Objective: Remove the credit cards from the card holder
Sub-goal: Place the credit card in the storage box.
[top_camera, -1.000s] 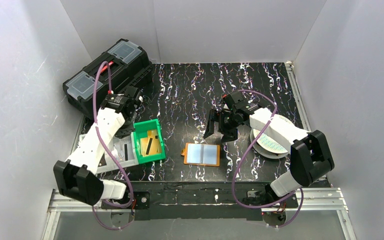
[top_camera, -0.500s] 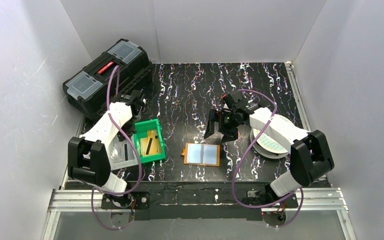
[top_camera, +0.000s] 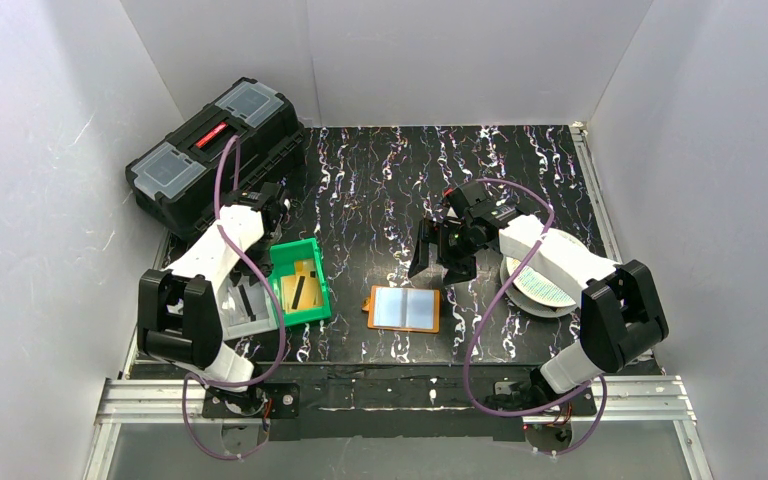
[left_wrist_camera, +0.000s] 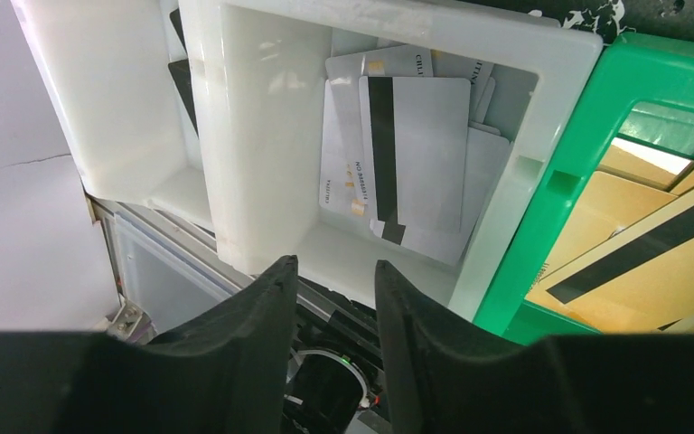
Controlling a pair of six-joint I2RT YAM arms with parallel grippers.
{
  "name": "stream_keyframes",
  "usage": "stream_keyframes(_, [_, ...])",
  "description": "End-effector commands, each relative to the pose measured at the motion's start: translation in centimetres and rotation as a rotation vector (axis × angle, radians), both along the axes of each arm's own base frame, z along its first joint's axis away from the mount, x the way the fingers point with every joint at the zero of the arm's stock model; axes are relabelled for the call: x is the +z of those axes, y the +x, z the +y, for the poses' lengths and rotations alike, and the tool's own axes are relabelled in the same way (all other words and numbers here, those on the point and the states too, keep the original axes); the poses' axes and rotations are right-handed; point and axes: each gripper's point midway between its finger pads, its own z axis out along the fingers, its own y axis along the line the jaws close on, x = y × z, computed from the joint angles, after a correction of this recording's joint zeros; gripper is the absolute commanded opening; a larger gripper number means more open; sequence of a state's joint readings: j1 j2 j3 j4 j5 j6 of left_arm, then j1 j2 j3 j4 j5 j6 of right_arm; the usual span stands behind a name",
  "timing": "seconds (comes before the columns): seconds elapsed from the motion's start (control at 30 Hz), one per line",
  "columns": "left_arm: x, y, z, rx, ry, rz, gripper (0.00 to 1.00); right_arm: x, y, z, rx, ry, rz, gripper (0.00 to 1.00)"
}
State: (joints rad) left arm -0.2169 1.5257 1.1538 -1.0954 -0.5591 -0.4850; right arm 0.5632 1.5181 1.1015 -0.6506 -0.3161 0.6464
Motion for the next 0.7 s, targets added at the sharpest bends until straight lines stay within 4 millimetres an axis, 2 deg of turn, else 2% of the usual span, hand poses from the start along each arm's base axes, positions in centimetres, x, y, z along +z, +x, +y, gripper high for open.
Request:
stream_keyframes(0.0, [0.5, 0.0, 0.0, -0.002, -0.017, -0.008, 0.38, 0.6, 0.3, 0.1, 0.015, 0.006, -0.028, 0.99])
stream_keyframes(0.2, [2.3, 0.3, -0.9, -0.02, -0.083, -0.065, 0.41, 0.3, 0.2, -0.2, 0.009, -0.007, -0.027, 0.98])
stream_keyframes(0.33, [4.4, 0.9, -3.7, -0.053, -0.258, -0.149, 0.43, -0.6, -0.3, -0.7, -0.007, -0.028, -0.014, 0.98])
stream_keyframes(0.43, [6.2, 1.7, -7.3, -0.103, -0.441, -0.219, 0.44, -1.6, -0.8, -1.2, -0.024, -0.042, 0.003, 0.98])
stream_keyframes(0.53, [7.9, 2.2, -12.1, -0.197, -0.597, -0.259, 0.46, -2.6, -1.4, -1.6, -0.041, -0.049, 0.03, 0.98])
stream_keyframes(0.67, [8.3, 1.9, -18.9, -0.334, -0.738, -0.224, 0.51, -3.7, -2.0, -1.9, -0.062, -0.043, 0.055, 0.98])
